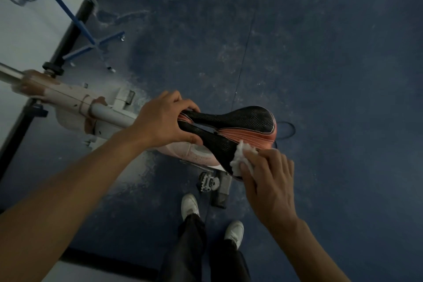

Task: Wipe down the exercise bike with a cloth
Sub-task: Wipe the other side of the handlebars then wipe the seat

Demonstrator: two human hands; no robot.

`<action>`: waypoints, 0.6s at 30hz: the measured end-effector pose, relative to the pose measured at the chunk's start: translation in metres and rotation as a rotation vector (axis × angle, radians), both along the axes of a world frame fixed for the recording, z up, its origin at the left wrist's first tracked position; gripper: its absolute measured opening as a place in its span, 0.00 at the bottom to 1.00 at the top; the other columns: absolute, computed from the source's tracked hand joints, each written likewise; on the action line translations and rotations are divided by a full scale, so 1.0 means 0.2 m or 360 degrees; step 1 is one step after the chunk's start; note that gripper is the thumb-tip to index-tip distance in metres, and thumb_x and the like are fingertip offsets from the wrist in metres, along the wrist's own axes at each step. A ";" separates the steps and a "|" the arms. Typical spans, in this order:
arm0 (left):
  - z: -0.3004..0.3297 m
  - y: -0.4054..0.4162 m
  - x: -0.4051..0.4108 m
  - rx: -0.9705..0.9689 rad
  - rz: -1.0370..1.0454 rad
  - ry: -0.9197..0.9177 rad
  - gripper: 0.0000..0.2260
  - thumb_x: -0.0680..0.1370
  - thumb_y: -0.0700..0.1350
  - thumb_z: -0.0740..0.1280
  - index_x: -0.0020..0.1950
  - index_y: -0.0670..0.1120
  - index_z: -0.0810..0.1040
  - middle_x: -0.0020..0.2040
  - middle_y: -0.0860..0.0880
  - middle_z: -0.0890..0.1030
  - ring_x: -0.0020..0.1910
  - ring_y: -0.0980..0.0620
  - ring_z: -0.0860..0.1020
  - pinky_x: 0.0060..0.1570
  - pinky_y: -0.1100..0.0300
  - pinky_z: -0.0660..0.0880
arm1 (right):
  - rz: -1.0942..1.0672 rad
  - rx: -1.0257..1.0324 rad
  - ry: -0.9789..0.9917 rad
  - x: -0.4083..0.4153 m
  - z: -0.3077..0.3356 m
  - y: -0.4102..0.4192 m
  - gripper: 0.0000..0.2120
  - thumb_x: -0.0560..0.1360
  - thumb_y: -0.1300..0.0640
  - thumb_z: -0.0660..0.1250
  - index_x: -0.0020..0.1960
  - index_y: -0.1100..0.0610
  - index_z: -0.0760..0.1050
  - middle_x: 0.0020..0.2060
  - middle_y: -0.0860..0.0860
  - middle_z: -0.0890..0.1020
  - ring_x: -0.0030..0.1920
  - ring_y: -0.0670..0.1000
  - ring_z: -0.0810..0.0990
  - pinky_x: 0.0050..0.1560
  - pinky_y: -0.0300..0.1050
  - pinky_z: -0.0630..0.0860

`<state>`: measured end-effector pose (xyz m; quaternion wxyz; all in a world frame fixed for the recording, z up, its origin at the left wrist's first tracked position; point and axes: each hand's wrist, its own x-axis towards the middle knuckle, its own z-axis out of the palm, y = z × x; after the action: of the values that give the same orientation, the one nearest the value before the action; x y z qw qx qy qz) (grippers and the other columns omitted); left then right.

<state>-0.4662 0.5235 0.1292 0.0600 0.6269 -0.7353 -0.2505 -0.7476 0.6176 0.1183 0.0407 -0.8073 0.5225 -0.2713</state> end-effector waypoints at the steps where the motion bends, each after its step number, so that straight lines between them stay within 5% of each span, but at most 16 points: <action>1: 0.00 0.00 0.00 0.0001 0.0002 0.0001 0.35 0.56 0.77 0.72 0.59 0.64 0.76 0.46 0.58 0.69 0.48 0.57 0.67 0.44 0.58 0.66 | 0.0085 -0.0011 0.0034 -0.01 0.00 0.02 0.11 0.84 0.50 0.62 0.60 0.56 0.75 0.49 0.53 0.76 0.46 0.50 0.72 0.50 0.43 0.61; 4: 0.01 0.00 0.00 0.0023 0.0019 0.0025 0.34 0.56 0.76 0.72 0.58 0.65 0.76 0.46 0.58 0.68 0.50 0.57 0.68 0.46 0.58 0.67 | 0.0240 -0.0063 0.0093 -0.08 -0.01 0.04 0.10 0.83 0.51 0.64 0.60 0.55 0.74 0.51 0.49 0.74 0.44 0.50 0.73 0.48 0.43 0.62; 9: 0.00 0.01 0.00 0.0023 0.0039 0.0043 0.33 0.57 0.75 0.73 0.58 0.65 0.76 0.47 0.58 0.69 0.50 0.56 0.68 0.45 0.57 0.67 | -0.0181 -0.0012 0.0031 0.03 0.04 -0.01 0.13 0.83 0.50 0.62 0.56 0.58 0.81 0.49 0.52 0.79 0.47 0.52 0.76 0.52 0.48 0.66; 18: -0.01 0.03 0.00 -0.0048 0.0051 0.0063 0.34 0.57 0.75 0.72 0.59 0.63 0.78 0.46 0.57 0.68 0.48 0.57 0.67 0.44 0.58 0.65 | -0.0058 -0.0011 0.0288 0.04 0.07 0.06 0.20 0.85 0.45 0.57 0.63 0.56 0.81 0.49 0.52 0.80 0.47 0.52 0.74 0.51 0.45 0.61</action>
<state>-0.4653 0.5290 0.1279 0.0881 0.6325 -0.7275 -0.2508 -0.7393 0.6294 0.1316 -0.0144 -0.8191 0.5376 -0.1997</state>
